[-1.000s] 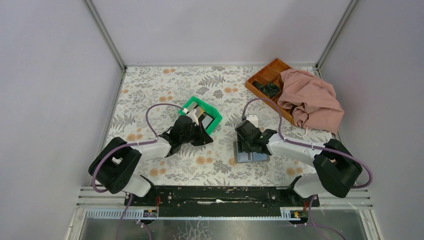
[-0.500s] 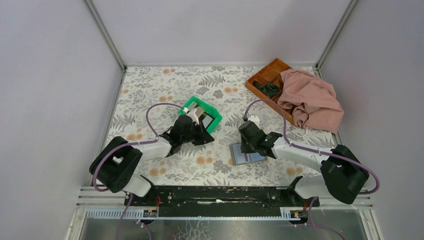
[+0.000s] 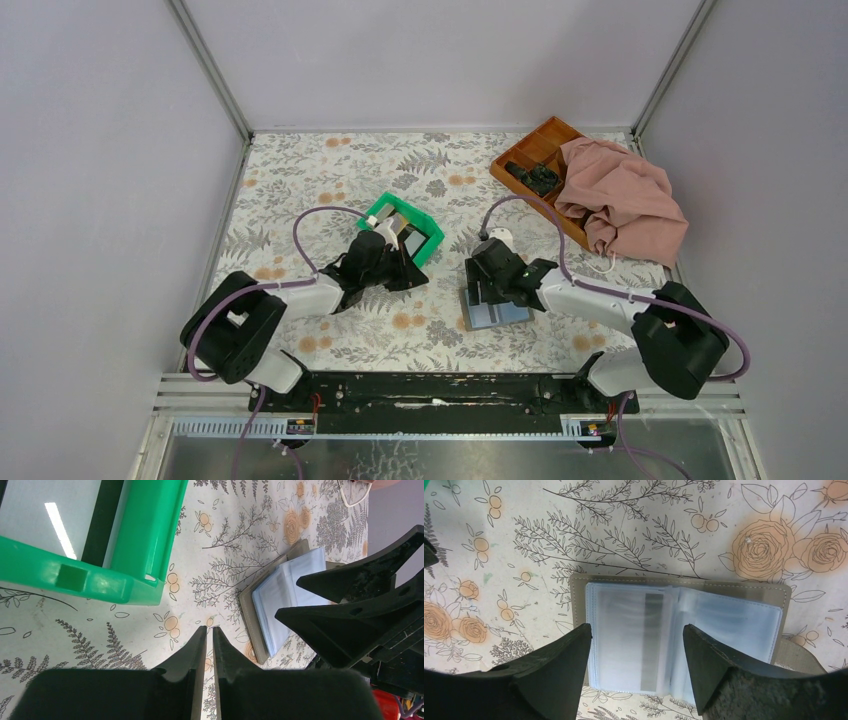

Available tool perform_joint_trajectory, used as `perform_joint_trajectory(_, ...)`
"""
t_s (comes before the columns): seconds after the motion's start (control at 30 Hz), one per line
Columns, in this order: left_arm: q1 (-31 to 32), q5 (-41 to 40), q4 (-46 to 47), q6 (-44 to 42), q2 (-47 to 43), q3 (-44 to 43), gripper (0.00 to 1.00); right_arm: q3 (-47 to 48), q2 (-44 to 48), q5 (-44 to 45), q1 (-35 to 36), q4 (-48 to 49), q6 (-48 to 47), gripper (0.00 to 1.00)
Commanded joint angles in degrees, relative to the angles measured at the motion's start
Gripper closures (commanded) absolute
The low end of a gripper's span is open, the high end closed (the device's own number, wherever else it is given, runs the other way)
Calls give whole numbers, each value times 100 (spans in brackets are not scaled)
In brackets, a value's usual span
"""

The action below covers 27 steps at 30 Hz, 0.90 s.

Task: Take the credit cards out of the card holder

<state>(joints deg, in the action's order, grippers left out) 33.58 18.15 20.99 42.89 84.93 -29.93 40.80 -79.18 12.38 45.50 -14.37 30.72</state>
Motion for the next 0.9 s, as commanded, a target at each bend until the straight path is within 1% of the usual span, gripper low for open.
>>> perform_joint_trajectory(0.0,-54,88,300,-27,49,5,85,308,-210,69,111,-19,-167,25)
perform_joint_trajectory(0.33,-53,80,291,-29,72,7,84,416,-561,223,197,-47,-181,27)
perform_joint_trajectory(0.43,-48,84,300,-27,86,14,85,391,-581,292,205,-90,-164,32)
perform_joint_trajectory(0.6,-54,70,298,-27,89,14,85,343,-556,401,205,-165,-92,44)
perform_joint_trajectory(0.7,-54,74,305,-20,99,14,85,345,-562,431,197,-189,-25,48)
perform_joint_trajectory(0.8,-54,79,302,-18,100,14,85,324,-557,414,198,-168,3,57)
perform_joint_trajectory(0.83,-54,75,300,-26,95,16,85,327,-543,411,203,-159,12,57)
perform_joint_trajectory(0.87,-54,76,293,-27,90,14,84,338,-532,414,199,-162,20,52)
